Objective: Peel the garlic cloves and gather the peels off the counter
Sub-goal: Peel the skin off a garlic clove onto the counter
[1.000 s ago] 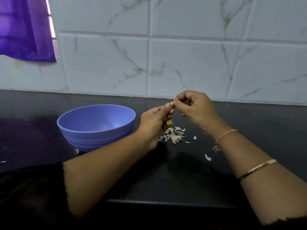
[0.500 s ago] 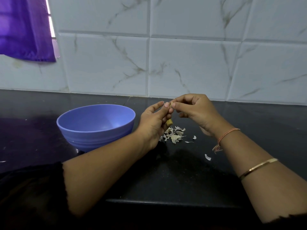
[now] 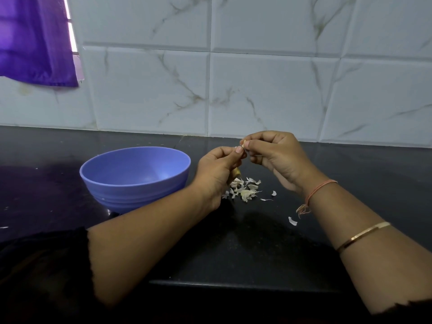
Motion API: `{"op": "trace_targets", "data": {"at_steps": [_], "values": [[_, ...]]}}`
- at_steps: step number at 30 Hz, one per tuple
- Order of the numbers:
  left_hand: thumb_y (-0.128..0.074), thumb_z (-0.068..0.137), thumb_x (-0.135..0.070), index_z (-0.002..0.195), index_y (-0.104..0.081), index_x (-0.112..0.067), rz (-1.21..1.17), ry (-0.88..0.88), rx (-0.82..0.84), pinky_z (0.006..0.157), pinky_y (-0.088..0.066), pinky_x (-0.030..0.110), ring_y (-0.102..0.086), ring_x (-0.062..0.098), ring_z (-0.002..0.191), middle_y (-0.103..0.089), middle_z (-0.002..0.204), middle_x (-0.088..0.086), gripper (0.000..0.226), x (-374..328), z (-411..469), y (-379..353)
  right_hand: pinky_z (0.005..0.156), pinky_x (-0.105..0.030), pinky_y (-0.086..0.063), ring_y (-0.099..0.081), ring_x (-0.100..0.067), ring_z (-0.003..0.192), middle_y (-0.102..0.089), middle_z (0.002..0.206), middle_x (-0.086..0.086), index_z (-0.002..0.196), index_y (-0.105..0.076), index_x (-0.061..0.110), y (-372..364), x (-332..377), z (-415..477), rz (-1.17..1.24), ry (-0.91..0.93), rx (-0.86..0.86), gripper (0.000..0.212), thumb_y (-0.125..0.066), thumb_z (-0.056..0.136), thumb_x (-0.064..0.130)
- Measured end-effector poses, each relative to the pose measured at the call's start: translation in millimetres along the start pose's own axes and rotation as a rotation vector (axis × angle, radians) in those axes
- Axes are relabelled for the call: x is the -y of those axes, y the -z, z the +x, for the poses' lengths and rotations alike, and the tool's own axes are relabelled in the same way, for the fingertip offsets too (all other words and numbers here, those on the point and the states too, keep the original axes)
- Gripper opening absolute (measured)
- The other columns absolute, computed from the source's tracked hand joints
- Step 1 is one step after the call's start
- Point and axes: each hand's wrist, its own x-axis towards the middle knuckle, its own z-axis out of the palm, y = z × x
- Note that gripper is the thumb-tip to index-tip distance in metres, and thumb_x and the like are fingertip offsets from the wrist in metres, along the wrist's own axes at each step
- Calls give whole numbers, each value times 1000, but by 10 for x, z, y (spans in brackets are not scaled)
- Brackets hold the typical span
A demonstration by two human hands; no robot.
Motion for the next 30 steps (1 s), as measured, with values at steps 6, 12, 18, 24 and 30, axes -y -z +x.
{"op": "trace_targets", "data": {"at_steps": [6, 12, 18, 24, 30], "values": [[-62, 87, -23, 73, -60, -19, 37, -54, 21, 58, -40, 23, -48, 8, 64, -57, 82, 5, 14, 20, 6, 5, 56, -16, -48, -52, -7, 57, -60, 65, -3, 73, -64, 4, -35, 15, -5, 228, -134, 2, 14, -57, 84, -1], [-59, 89, -24, 71, -60, -19, 36, -27, -8, 57, -36, 23, -45, 9, 62, -57, 79, 4, 19, 23, 2, -3, 53, -19, -48, -55, -10, 59, -59, 69, -3, 77, -57, 11, 6, 16, 26, 327, -169, -55, 13, -52, 87, 5], [-58, 90, -26, 82, -60, -14, 26, -59, -76, 53, -42, 17, -48, 5, 61, -60, 74, -2, 14, 3, 5, -8, 56, -20, -51, -57, -12, 58, -62, 69, -7, 84, -60, 7, 15, -22, 31, 0, -4, -69, 10, -55, 86, -2], [-69, 80, -28, 85, -64, -15, 8, -77, -78, 63, -46, 18, -51, 4, 69, -62, 79, -2, 14, -2, -2, 6, 63, -29, -53, -61, -19, 64, -63, 71, -10, 80, -59, 6, -18, -70, 28, -371, 176, -70, 5, -64, 82, 9], [-71, 78, -27, 79, -64, -14, 22, -62, -88, 61, -44, 20, -52, 5, 67, -59, 65, -7, 15, 11, 29, 32, 58, -10, -44, -53, -2, 59, -61, 69, 1, 77, -61, 8, -39, -76, 6, -592, 361, -30, 5, -65, 77, 5]]}}
